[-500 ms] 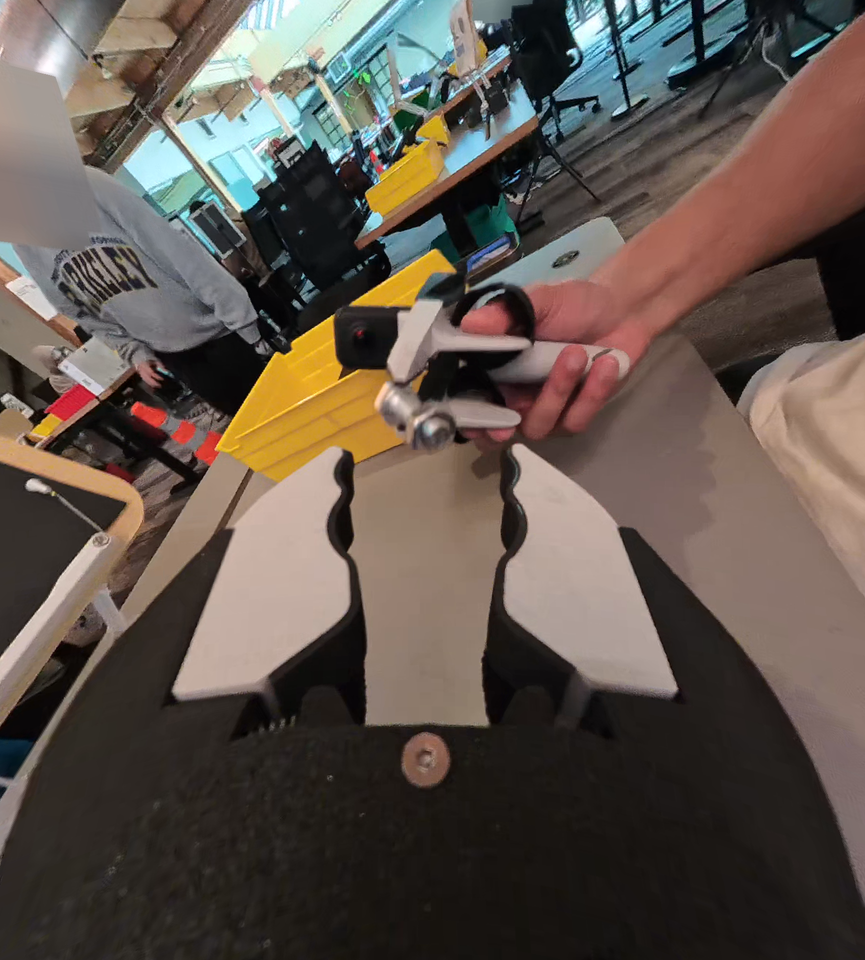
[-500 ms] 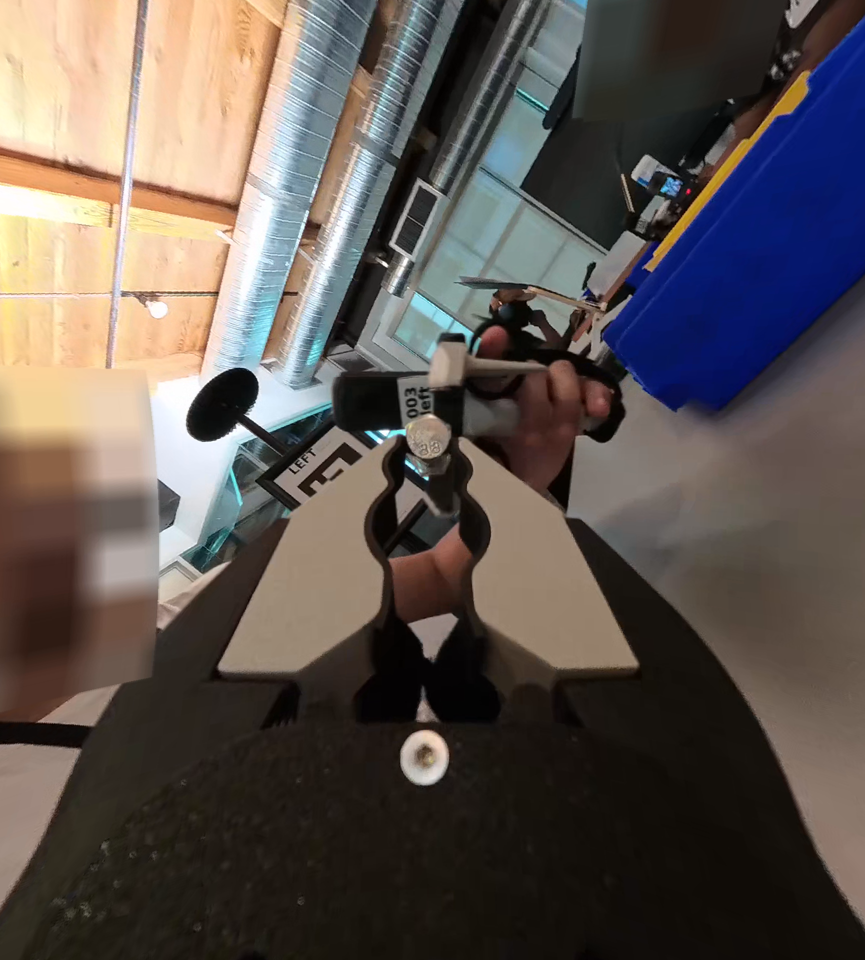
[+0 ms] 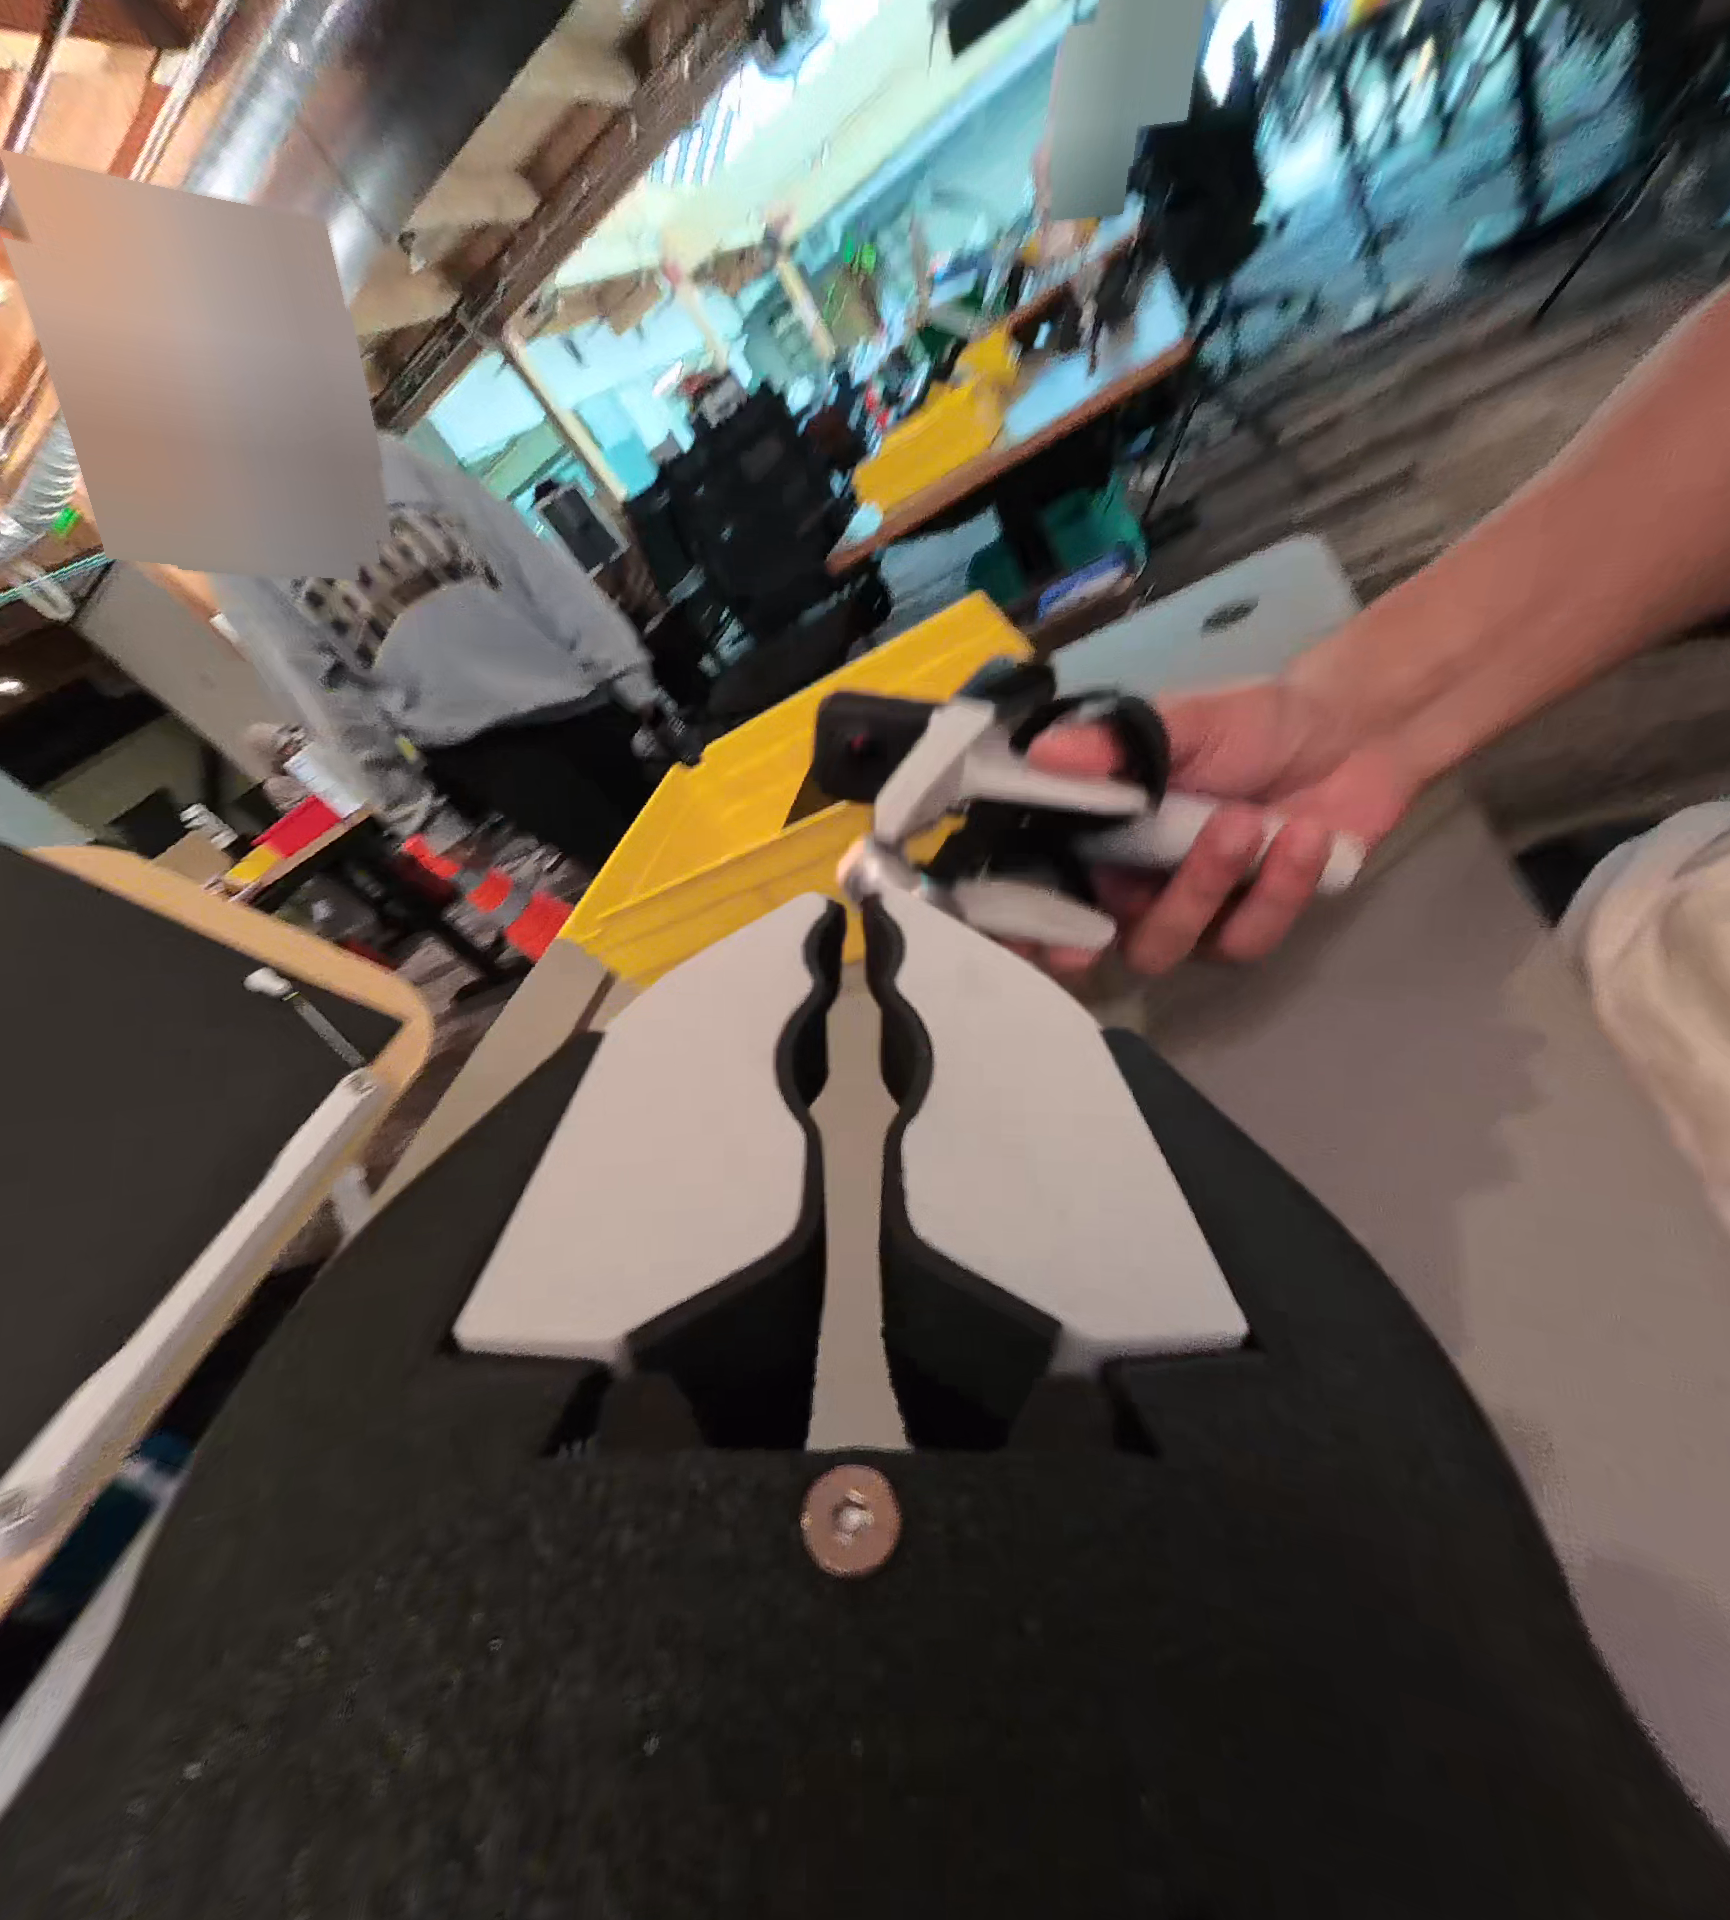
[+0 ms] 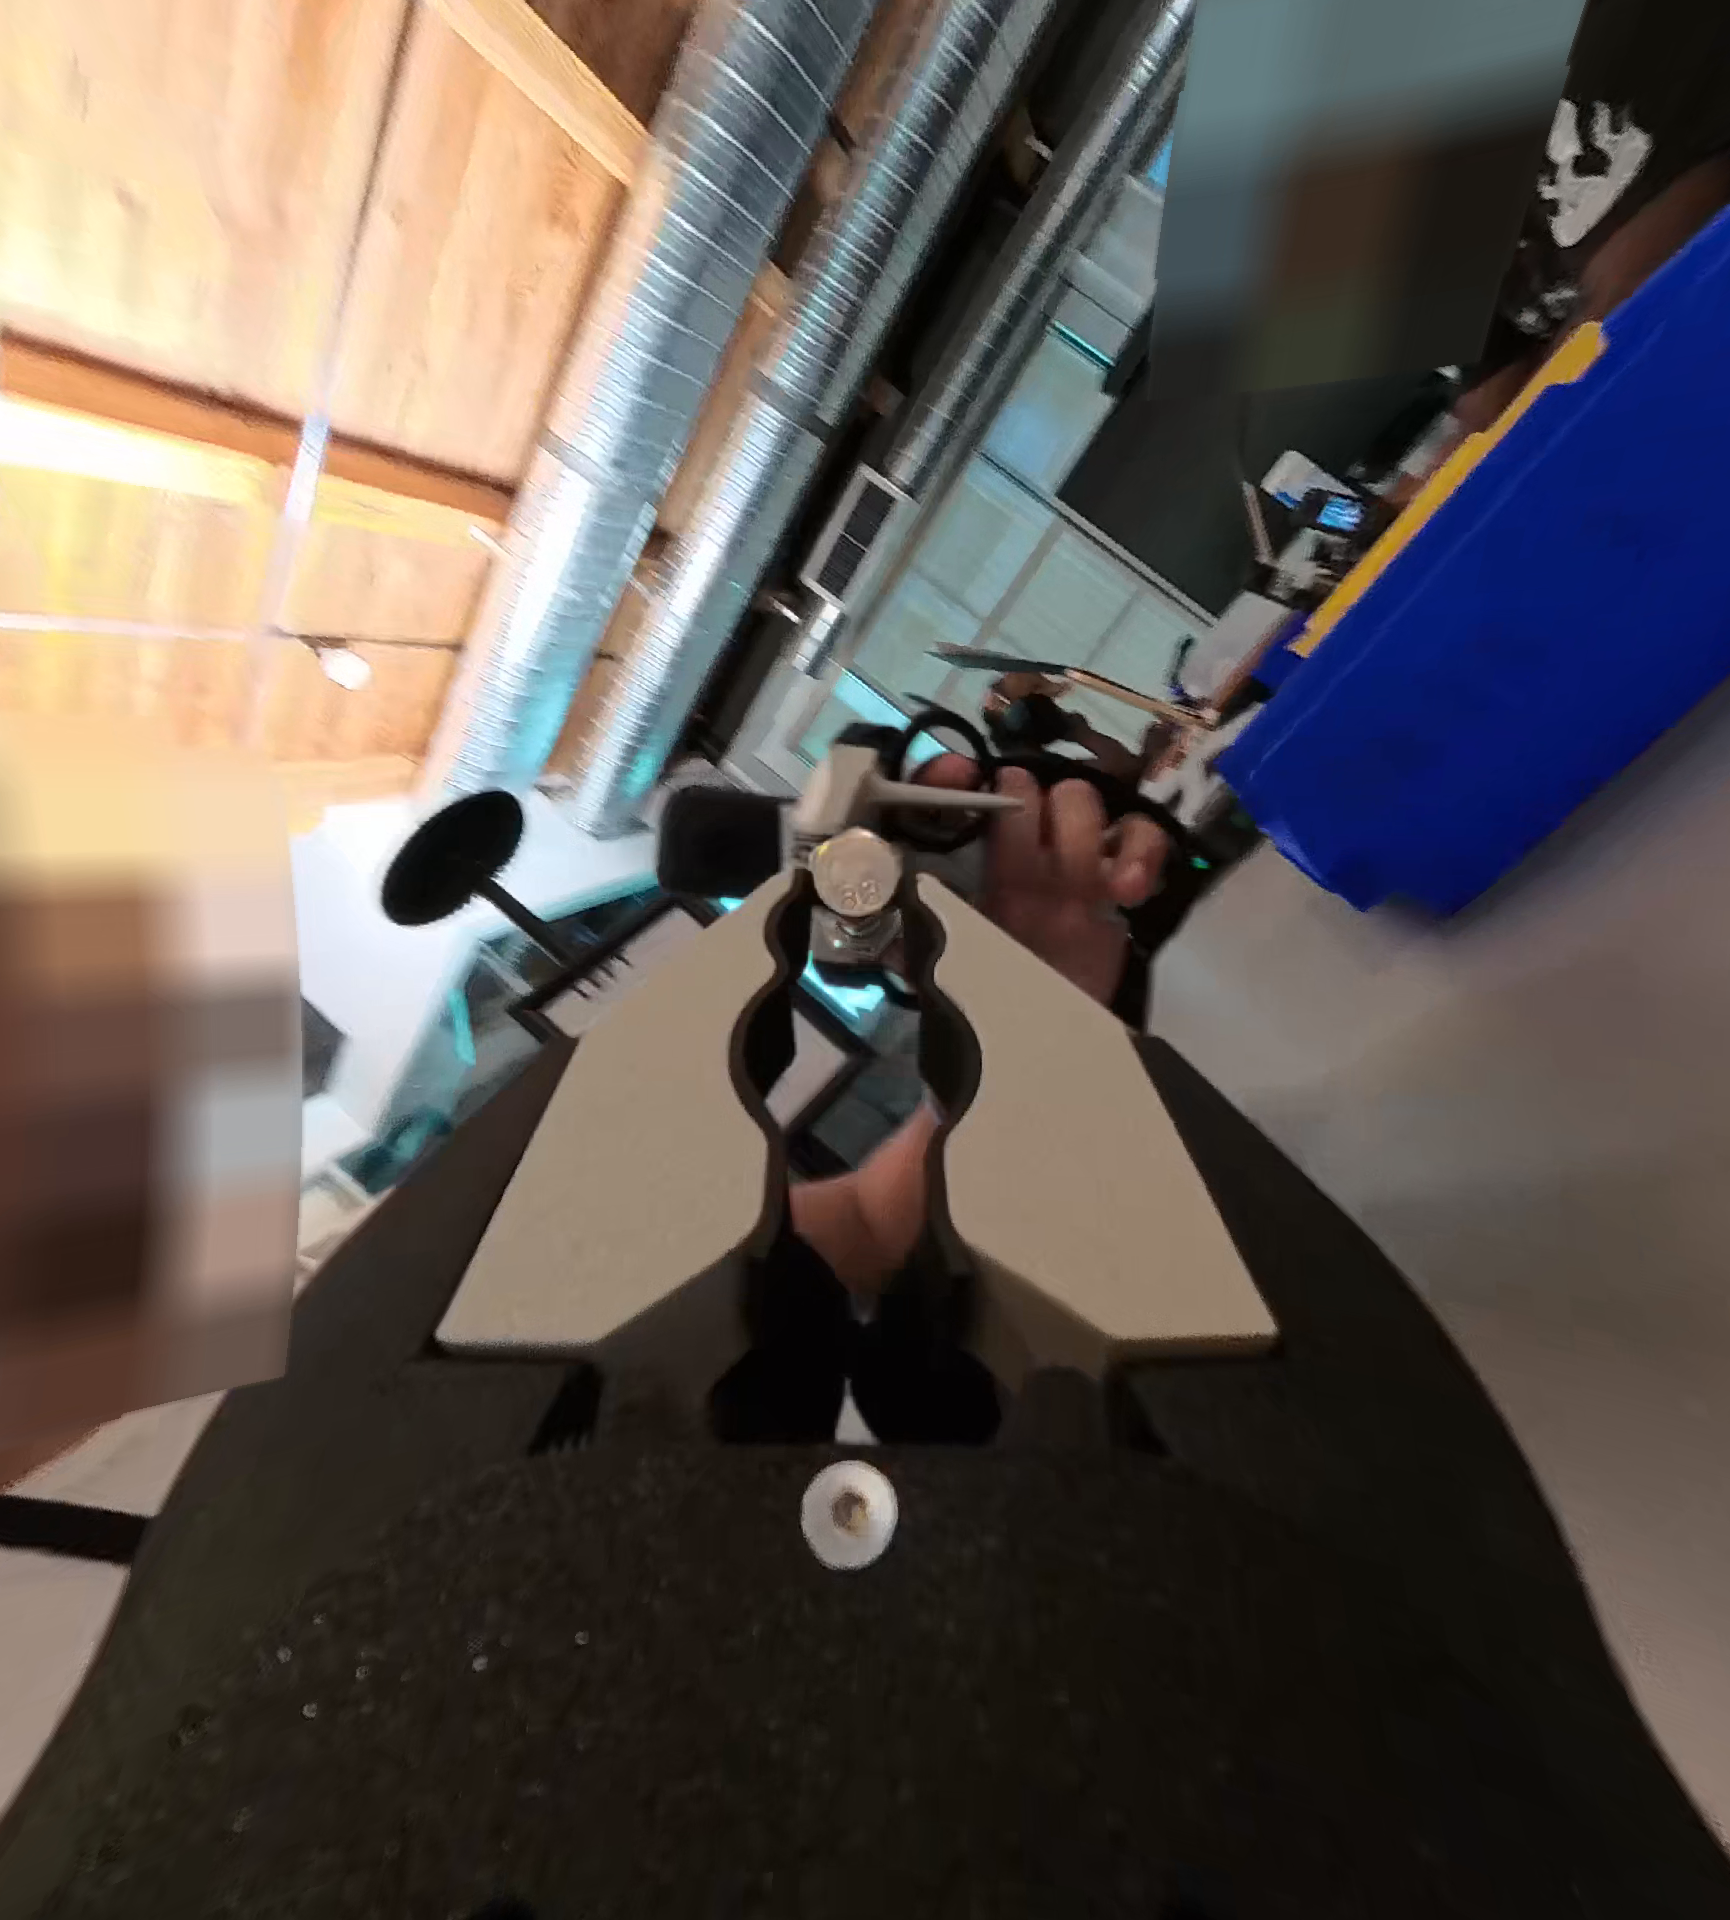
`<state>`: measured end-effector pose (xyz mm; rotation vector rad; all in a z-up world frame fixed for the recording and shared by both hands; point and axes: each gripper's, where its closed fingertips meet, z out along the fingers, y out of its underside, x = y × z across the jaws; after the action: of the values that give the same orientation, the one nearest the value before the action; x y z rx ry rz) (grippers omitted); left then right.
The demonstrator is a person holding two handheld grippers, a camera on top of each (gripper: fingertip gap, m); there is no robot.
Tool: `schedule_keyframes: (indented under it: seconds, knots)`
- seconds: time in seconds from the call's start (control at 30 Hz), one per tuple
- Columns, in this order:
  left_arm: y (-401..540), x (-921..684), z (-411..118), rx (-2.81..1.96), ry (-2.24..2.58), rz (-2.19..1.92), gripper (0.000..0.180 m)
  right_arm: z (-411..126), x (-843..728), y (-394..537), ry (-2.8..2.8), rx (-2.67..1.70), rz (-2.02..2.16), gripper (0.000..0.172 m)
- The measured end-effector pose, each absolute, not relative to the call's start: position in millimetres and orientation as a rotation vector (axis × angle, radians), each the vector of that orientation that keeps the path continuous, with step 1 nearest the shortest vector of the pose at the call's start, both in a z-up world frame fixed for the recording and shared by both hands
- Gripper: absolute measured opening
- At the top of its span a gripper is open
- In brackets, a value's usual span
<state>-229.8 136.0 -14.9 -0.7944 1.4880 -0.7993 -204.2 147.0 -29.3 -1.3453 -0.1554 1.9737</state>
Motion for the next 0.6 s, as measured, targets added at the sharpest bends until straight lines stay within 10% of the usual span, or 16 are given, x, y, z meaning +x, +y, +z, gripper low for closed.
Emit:
schedule_keyframes:
  seconds: [0.17,0.6]
  knots:
    - [152,-227,-46,-0.864,1.609,-0.608,0.037,-34,-197,154,-0.101,-1.368,1.959,0.017]
    - [147,-216,-40,-0.887,1.529,-0.563,0.017,-34,-207,149,-0.145,-1.380,1.924,0.016]
